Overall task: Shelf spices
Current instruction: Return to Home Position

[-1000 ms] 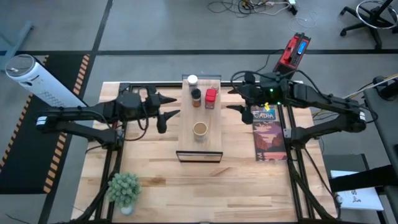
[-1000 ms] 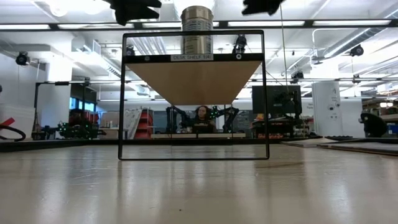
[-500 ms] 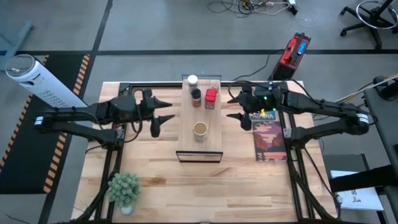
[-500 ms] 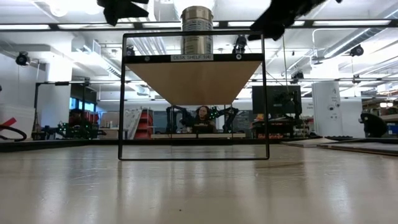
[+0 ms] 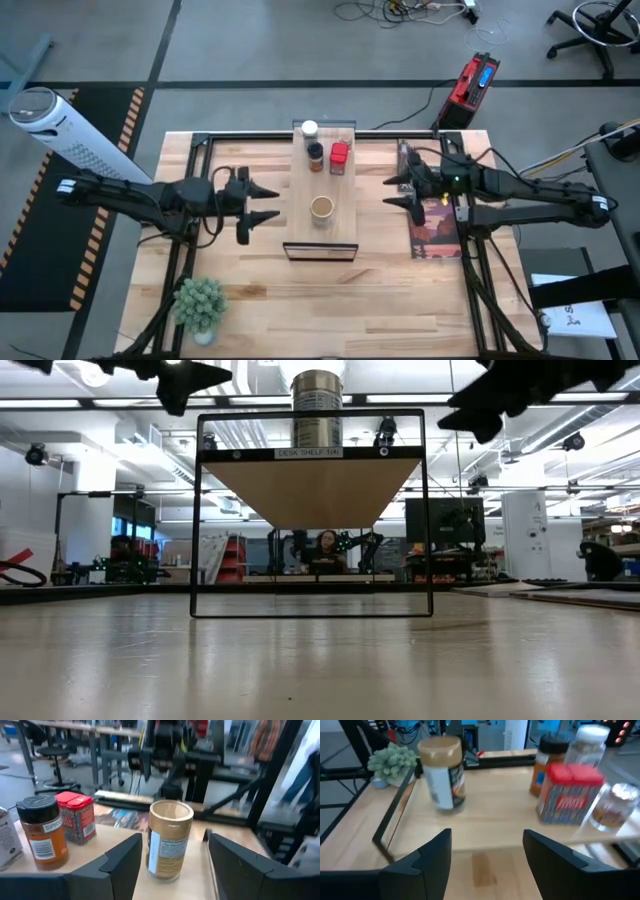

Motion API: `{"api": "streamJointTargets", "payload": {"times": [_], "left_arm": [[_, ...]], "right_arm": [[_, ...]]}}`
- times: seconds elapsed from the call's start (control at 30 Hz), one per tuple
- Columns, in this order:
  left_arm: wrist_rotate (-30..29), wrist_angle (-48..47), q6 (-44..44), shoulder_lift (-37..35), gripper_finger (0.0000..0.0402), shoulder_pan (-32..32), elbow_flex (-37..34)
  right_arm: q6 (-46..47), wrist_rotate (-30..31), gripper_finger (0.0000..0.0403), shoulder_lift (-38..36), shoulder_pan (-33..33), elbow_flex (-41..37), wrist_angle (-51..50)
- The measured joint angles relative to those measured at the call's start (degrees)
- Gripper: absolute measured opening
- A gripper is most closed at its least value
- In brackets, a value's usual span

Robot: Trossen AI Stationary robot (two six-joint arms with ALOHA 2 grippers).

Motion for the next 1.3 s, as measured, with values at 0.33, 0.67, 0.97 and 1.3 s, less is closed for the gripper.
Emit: {"api": "streamJointTargets", "payload": {"times": [0.33, 0.67, 0.97, 1.3], "left_arm": [[-0.66, 12.36, -2.95, -10.46, 0.0220, 0.00, -14.33], [5.98, 13.12, -3.66, -17.62, 0.0220, 0.00, -21.50], [8.38, 14.93, -2.87, -18.87, 0.0220, 0.00, -25.27], [11.34, 26.15, -0.19, -21.16, 0.0220, 0.05, -33.29]], "right_arm": [[3.29, 0.48, 0.0217, -9.94, 4.07, -9.67, 3.15], [6.21, 0.37, 0.0216, -19.33, 6.43, -19.88, 3.23], [5.72, -3.54, 0.0216, -27.97, 6.60, -25.48, 3.25], [6.20, -4.39, 0.0216, -37.26, 6.60, -31.04, 4.18]]}}
